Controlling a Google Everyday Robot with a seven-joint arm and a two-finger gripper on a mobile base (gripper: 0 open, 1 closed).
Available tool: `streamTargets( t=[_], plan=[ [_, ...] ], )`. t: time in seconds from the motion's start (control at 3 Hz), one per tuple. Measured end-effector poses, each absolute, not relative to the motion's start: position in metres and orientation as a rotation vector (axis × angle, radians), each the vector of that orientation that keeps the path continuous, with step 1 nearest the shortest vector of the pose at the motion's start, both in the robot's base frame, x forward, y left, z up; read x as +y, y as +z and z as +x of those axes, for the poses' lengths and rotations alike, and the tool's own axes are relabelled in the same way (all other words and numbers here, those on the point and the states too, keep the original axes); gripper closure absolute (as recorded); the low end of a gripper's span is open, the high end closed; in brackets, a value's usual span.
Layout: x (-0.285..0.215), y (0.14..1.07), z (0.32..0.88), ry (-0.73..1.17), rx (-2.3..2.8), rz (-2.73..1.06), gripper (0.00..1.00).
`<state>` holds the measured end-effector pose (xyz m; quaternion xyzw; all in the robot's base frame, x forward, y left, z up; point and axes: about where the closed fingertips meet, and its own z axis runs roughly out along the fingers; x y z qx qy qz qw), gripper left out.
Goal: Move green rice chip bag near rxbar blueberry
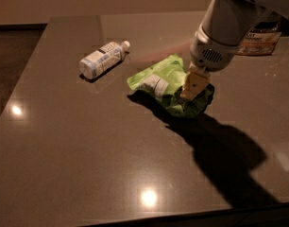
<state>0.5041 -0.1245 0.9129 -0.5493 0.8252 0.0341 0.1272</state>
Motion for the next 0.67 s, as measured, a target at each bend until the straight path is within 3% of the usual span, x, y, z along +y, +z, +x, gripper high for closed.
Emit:
streamTargets(
  t=[0.67],
  plan=[
    [-0.1579,0.911,0.5291,0.075,2.466,-1.447,0.36]
  ],
)
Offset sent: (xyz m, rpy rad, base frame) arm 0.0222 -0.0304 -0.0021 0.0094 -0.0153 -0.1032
